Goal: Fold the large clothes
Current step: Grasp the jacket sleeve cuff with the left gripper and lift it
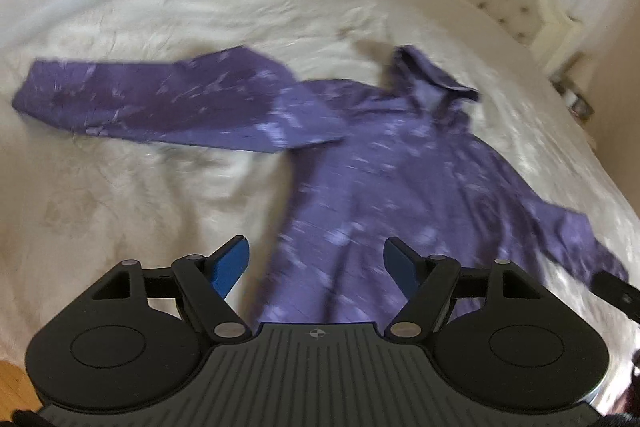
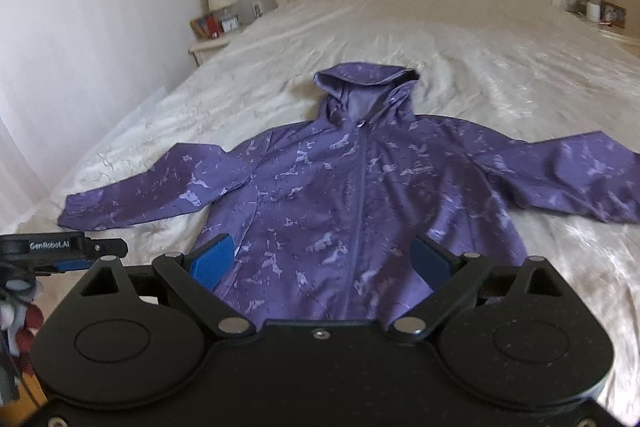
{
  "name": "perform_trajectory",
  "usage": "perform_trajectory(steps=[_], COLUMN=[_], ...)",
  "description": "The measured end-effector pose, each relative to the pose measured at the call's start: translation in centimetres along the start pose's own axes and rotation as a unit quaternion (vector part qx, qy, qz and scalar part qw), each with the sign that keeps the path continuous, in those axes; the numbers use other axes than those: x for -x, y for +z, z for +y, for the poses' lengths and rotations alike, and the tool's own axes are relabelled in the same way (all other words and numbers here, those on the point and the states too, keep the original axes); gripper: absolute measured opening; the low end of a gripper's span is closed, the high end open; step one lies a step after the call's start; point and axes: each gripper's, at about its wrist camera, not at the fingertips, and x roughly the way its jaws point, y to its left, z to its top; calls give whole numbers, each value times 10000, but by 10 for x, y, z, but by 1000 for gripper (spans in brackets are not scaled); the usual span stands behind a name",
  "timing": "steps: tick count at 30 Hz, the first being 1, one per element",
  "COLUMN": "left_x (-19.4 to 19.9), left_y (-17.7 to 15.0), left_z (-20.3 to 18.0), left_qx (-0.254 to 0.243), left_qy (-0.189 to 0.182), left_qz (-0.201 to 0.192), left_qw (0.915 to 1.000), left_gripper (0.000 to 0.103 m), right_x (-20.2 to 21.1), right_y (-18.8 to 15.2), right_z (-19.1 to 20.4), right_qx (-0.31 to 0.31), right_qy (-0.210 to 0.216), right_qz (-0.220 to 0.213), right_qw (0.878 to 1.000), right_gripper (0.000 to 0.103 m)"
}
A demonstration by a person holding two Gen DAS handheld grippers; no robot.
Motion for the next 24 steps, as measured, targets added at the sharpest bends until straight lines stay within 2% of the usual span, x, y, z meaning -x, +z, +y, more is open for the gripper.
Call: perform_trajectory(steps=[3,9,14,17,23,24], left_x=[-24,-50,-67,-80,-96,-97], left_y=[22,60,74,79,95,97], left_z=[45,123,174,197,225,228], left_qx=[385,762,1116,1351,1691,1834], left_qy=[137,874,1289,1397,1346,1321], left_qz=[39,-81,-28,-31,-282,-316], left_qw=[9992,9932,9854,9809,9759,9736], left_gripper=[74,75,75,75,73,70], right_x=[-23,-69,-109,-130,-170,-177], right_y=[14,40,56,63,76,78], right_z=[11,32,54,65,86,89], right_qx=[31,154,358,406,526,544], right_qy=[5,40,187,319,488,507], right_qz=[128,391,618,723,933,959], right_qw=[9999,9991,9973,9960,9931,9926], right_gripper=[95,95,95,95,95,95])
